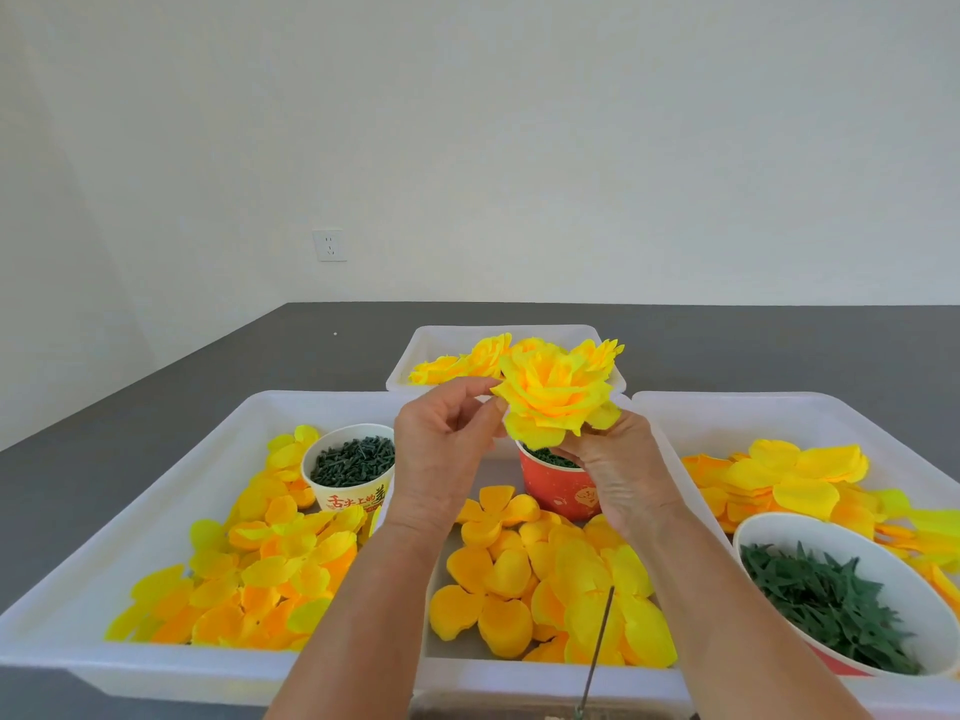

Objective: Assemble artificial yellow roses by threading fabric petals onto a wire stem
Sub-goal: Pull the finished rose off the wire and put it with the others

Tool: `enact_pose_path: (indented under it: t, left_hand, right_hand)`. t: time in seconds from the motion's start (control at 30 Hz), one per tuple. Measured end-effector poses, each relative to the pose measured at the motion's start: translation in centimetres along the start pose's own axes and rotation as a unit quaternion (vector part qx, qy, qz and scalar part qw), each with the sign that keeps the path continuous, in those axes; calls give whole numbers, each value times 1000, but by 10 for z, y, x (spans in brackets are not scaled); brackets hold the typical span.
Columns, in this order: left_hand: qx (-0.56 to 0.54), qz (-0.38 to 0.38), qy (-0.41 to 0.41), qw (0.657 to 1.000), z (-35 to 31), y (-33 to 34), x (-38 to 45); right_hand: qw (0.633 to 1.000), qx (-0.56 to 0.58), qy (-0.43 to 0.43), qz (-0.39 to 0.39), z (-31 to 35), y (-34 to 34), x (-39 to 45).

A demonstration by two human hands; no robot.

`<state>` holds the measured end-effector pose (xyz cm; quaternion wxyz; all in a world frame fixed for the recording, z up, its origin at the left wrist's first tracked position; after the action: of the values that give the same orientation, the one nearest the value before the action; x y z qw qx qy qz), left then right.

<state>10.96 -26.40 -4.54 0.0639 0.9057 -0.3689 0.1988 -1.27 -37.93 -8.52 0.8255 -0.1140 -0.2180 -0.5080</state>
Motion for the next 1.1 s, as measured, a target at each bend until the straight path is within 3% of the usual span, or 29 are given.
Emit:
enact_pose_path:
  t: [0.33, 0.57, 0.7, 0.9, 1.1]
  left_hand:
    - [-35, -27, -12, 999, -3, -8, 0]
    - [-135, -18, -128, 982, 15, -10, 2]
    - [-109, 0, -132, 985, 17, -9, 3]
    - [31, -57, -39, 997, 6, -13, 4]
    - [-128, -2, -117, 985, 16, -10, 4]
  right_hand:
    - [997, -50, -53, 30, 3, 3, 0]
    - [995, -74, -60, 41, 1, 4, 2]
    - [995, -74, -59, 29, 2, 1, 3]
    - [996, -79, -26, 37, -3, 1, 4]
    - [997, -66, -24, 7, -2, -2, 4]
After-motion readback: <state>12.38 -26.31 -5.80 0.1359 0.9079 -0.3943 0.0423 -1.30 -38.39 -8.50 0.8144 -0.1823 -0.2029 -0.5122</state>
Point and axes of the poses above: each hand's wrist, its own x-axis towards the middle knuckle, its own y-axis out of the palm, z = x × y, the point moved 7 cm from there along x, towards the middle knuckle, and after that the axes turned 10 degrees about -y, right-handed, at the moved point
